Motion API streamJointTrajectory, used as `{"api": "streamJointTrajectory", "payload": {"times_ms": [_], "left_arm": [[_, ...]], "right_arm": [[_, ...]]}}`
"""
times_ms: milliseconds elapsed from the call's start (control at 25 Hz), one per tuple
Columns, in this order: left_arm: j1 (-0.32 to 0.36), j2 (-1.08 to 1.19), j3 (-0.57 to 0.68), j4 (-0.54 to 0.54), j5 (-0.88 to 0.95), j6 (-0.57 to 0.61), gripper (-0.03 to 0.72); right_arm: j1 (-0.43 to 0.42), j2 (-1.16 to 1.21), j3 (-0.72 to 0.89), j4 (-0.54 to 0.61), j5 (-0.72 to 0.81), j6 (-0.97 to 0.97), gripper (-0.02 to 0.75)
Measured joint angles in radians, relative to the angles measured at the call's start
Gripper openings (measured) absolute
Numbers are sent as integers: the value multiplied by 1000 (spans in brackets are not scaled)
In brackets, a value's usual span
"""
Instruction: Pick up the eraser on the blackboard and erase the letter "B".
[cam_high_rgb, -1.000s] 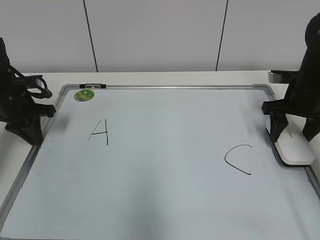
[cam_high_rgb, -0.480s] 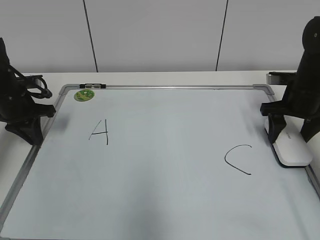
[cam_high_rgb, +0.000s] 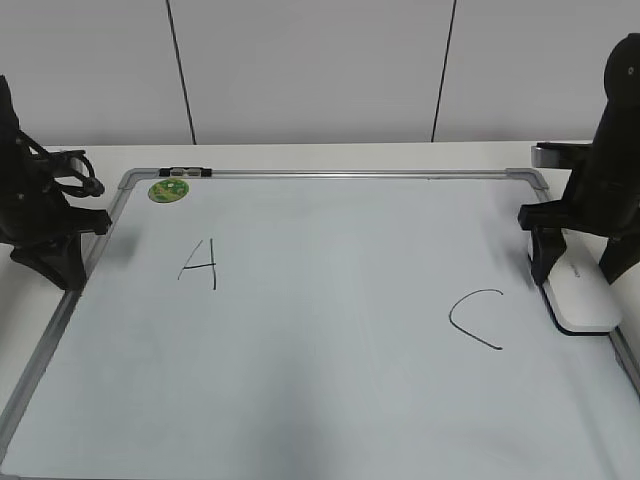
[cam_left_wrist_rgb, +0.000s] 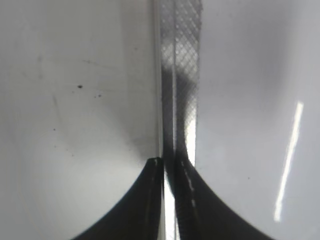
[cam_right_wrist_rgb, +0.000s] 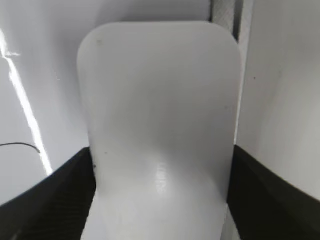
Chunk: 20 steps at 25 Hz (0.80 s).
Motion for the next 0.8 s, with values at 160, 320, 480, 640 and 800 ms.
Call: {"api": "streamJointTrajectory", "payload": {"times_ms": [160,320,480,640,800], "left_arm": [[0,0,0,0,0,0,55],[0,0,0,0,0,0,62],[0,-2,0,3,2,0,150],[0,-44,0,22,2,-4,355],[0,-97,0,28,6,-8,490]], "right_arm": [[0,0,-12,6,2,0,624],[0,0,-61,6,41,0,629],[0,0,-122,6,63,0,629],[0,0,-150,6,68,0,629],[0,0,-152,6,70,4,629]]}}
